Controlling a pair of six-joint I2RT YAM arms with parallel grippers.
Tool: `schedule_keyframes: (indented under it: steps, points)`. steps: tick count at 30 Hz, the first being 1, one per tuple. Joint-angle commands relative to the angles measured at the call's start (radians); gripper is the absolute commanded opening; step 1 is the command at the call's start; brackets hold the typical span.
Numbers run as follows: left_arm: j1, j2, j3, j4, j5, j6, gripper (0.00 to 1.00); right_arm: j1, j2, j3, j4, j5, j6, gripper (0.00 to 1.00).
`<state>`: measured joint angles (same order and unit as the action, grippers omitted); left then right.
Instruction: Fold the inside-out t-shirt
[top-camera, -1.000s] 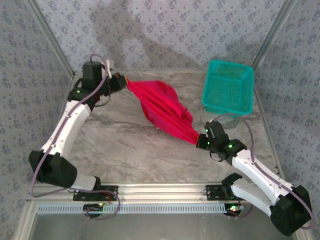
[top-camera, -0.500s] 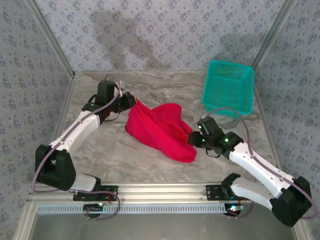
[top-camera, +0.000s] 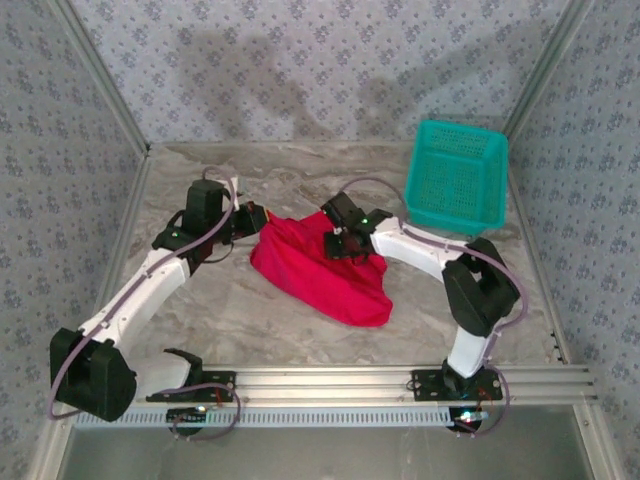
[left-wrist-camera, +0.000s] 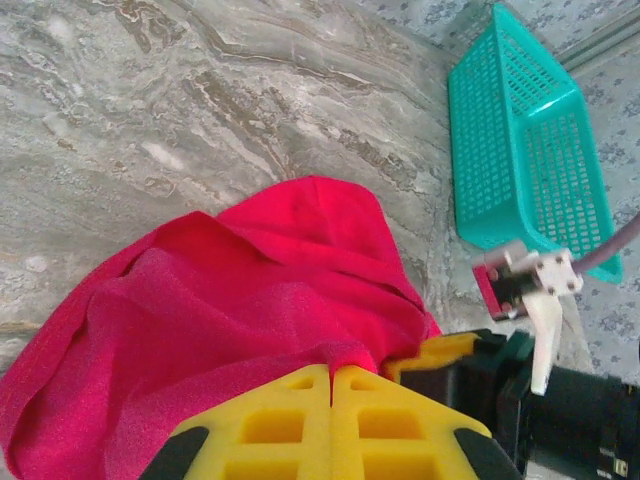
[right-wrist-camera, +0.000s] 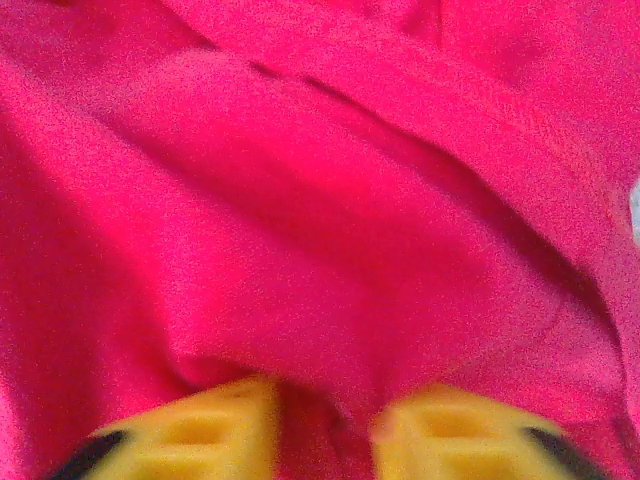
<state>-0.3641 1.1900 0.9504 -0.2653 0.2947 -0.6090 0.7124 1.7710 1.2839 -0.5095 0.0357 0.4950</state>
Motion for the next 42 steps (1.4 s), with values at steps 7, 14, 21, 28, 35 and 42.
schedule_keyframes:
  steps: [7, 14, 21, 28, 35, 42]
  points:
    - [0.109, -0.076, 0.005, -0.09, 0.001, 0.093, 0.0, -0.07, -0.286, 0.199, -0.31, 0.136, -0.053, 0.0]
    - [0.125, -0.056, -0.023, -0.036, 0.05, 0.069, 0.0, -0.257, -0.491, 0.078, -0.295, 0.081, -0.022, 0.0]
    - [0.075, 0.054, -0.017, 0.068, 0.065, 0.008, 0.0, -0.346, -0.238, 0.148, -0.179, -0.028, 0.005, 0.0]
    - [0.013, 0.149, 0.079, 0.057, 0.046, -0.01, 0.0, -0.226, -0.175, 0.211, -0.205, -0.018, -0.04, 0.41]
    - [0.022, 0.156, 0.117, 0.003, 0.011, 0.006, 0.0, 0.046, -0.243, -0.036, -0.029, -0.01, -0.081, 0.64]
    - [0.04, 0.131, 0.122, -0.029, 0.013, 0.009, 0.0, 0.103, -0.12, -0.076, 0.067, -0.012, -0.117, 0.7]
